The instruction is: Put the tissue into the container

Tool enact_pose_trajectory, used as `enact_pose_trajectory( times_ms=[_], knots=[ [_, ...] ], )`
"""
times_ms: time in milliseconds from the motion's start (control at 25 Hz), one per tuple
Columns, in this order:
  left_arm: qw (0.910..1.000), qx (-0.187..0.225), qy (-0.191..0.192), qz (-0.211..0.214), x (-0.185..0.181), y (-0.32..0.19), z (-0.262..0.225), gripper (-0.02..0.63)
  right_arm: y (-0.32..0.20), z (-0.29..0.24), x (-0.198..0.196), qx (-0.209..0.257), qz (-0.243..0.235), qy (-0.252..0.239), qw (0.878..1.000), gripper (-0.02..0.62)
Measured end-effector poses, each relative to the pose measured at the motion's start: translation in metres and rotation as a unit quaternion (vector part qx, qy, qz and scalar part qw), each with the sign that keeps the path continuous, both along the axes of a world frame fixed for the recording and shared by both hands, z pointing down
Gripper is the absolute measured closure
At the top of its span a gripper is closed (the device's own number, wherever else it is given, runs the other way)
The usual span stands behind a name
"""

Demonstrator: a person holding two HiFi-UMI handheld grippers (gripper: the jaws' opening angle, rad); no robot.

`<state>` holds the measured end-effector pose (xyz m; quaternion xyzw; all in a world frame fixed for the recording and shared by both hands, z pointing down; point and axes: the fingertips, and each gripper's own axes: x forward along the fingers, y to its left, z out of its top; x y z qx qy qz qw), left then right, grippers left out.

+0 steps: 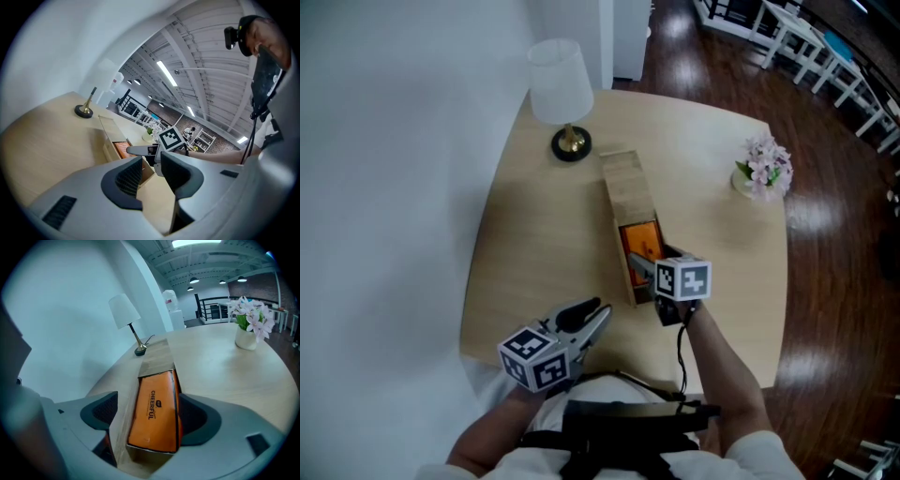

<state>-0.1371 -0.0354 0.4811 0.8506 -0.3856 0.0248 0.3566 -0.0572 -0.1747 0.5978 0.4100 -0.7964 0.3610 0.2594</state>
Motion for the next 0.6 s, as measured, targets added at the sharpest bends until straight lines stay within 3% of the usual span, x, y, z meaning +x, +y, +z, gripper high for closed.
enact_pose_trajectory(
  times_ms=[160, 320, 600],
  knots=[
    [0.9998, 0.013, 0.007, 0.013, 0.008, 0.002, -0.007, 0.482, 0.011, -0.030, 0.012, 0.028, 0.007, -0.024, 0.999, 0.184],
    [0.9989, 0.033, 0.021, 0.025, 0.020, 0.004, -0.017, 0.526, 0.032, -0.060, 0.031, 0.055, 0.012, -0.044, 0.997, 0.190],
    [0.9971, 0.065, 0.028, 0.028, 0.033, 0.008, -0.045, 0.570, 0.061, -0.112, 0.063, 0.120, 0.004, -0.024, 0.993, 0.352]
  ],
)
